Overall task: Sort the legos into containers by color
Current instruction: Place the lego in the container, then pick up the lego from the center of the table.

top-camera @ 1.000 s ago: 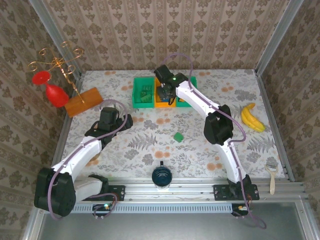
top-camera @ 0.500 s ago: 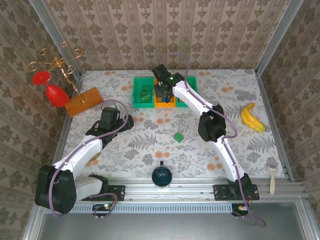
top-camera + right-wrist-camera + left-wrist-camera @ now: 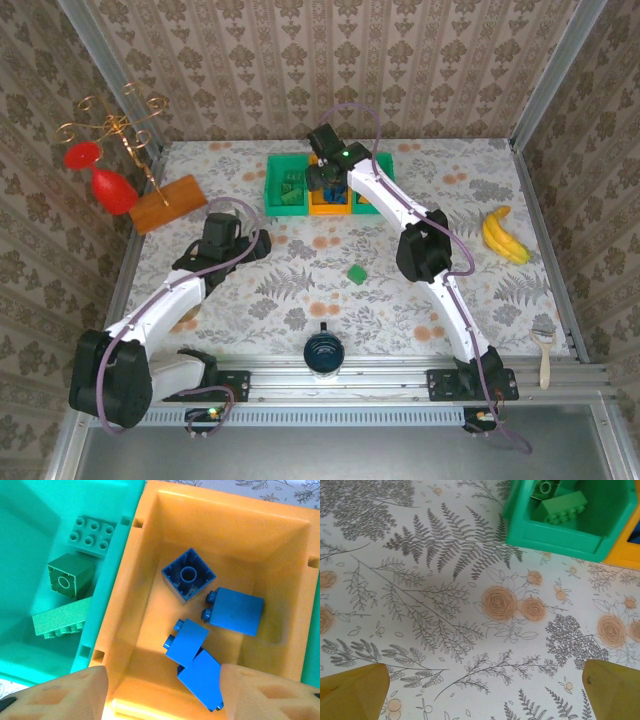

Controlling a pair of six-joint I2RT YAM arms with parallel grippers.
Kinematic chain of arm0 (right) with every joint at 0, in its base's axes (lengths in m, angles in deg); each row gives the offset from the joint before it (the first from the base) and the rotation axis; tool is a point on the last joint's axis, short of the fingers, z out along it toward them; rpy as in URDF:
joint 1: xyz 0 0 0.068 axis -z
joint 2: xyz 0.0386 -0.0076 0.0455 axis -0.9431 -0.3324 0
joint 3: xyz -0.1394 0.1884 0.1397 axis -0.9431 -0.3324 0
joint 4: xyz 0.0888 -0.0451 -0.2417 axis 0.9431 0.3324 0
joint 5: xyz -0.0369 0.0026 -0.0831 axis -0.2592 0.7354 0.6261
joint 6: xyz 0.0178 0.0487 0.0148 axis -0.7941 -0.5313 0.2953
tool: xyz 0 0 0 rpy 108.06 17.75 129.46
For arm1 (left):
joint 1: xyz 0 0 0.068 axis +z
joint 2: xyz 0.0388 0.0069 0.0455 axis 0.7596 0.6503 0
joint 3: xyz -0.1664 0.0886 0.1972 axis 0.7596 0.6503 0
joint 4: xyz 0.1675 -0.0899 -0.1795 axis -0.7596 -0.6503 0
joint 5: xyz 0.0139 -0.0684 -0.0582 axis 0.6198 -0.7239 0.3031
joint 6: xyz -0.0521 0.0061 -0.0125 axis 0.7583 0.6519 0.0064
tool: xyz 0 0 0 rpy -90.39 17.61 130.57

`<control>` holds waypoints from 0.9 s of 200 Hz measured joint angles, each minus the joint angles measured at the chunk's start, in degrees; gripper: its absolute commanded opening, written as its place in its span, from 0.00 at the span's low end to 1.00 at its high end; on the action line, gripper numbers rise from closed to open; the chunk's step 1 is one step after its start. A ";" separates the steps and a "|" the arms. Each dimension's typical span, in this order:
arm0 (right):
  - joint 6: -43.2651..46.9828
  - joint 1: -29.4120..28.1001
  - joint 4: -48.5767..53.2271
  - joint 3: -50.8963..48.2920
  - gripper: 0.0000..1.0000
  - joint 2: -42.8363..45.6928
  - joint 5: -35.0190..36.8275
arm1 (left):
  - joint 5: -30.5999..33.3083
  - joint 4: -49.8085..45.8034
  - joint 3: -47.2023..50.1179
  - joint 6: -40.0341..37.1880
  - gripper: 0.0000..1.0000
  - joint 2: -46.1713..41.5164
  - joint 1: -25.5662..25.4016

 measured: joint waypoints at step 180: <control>-12.92 2.71 -4.70 -47.60 0.93 35.32 6.40 | 1.84 3.48 -8.83 -7.93 1.00 13.62 -21.84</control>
